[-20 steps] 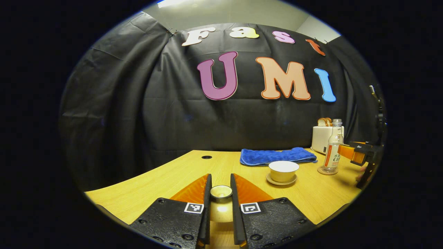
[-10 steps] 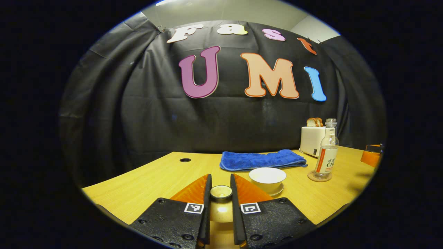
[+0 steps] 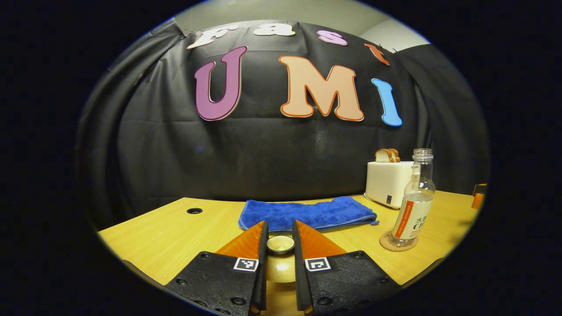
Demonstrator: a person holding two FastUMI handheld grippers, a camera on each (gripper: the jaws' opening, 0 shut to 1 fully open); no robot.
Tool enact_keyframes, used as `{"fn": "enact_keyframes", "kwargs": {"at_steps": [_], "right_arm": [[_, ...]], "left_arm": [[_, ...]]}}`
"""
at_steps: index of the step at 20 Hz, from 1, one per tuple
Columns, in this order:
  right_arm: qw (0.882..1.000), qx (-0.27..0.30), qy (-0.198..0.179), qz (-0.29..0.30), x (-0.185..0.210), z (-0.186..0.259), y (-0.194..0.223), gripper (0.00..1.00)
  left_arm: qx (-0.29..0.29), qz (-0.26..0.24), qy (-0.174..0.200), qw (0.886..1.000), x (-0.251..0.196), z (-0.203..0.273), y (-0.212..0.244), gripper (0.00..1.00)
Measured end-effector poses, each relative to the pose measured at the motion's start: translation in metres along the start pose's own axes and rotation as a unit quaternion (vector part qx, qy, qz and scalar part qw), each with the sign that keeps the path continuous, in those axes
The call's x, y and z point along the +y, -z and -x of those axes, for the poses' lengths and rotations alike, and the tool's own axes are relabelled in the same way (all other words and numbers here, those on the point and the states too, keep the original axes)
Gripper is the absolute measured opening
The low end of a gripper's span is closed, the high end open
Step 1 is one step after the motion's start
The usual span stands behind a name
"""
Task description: Open the teacup lid with one hand, grasp the water bottle and pour water into the teacup with the other hand; after pouring, place the water bottle on the coaster and then close the teacup lid.
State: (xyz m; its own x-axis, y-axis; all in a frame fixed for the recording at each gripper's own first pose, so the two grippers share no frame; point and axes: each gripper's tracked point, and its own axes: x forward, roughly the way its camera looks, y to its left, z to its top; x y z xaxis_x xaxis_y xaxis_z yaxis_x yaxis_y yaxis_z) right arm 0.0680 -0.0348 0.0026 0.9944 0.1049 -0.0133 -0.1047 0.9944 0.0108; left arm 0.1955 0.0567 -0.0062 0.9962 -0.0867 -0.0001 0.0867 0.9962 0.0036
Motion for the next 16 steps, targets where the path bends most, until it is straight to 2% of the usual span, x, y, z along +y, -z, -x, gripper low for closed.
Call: {"fn": "enact_keyframes", "kwargs": {"at_steps": [1,2,16], "right_arm": [[1.0,0.0,0.001,0.0,-0.002,0.001,0.001,0.96],[1.0,0.0,0.002,0.0,-0.003,0.0,0.001,1.0],[1.0,0.001,0.002,0.0,-0.005,0.001,0.0,1.0]], "left_arm": [[0.0,-0.001,0.003,1.0,-0.004,-0.004,0.0,0.24],[-0.002,-0.001,0.006,1.0,-0.008,-0.007,0.0,0.24],[0.021,-0.011,0.018,1.0,-0.02,-0.011,0.006,0.24]]}}
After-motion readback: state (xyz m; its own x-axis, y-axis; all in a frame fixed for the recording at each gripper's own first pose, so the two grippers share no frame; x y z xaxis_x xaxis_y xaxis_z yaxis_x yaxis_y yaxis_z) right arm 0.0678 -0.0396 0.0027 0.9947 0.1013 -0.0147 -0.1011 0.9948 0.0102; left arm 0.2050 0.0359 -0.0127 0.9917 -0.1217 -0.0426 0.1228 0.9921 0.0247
